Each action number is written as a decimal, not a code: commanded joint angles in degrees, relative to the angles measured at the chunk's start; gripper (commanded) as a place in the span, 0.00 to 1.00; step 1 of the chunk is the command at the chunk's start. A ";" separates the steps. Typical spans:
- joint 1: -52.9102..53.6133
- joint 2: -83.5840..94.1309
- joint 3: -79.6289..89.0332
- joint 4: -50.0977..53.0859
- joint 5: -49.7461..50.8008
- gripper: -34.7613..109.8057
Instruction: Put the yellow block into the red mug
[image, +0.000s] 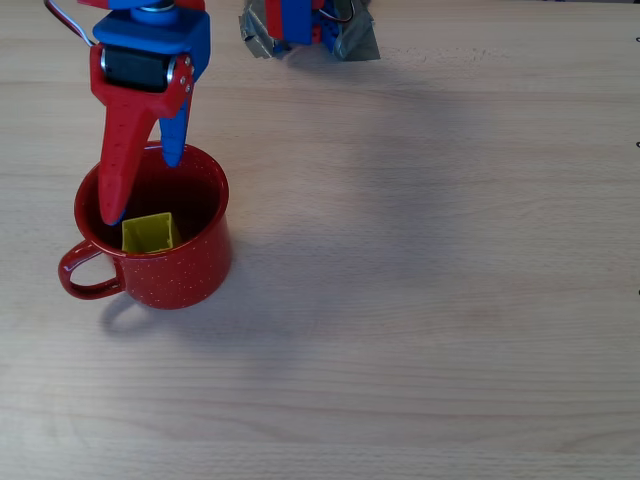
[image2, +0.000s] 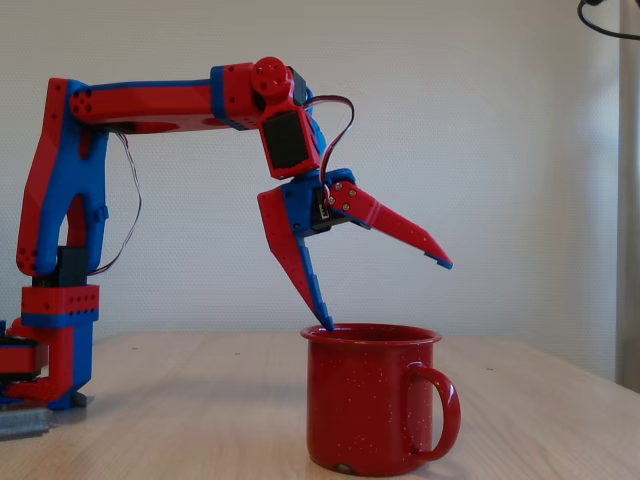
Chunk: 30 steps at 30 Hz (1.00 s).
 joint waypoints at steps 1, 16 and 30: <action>0.26 3.16 -1.85 -0.18 -1.67 0.59; -0.44 4.83 -2.99 -0.79 -1.76 0.25; -1.76 10.11 -6.59 -0.79 4.83 0.24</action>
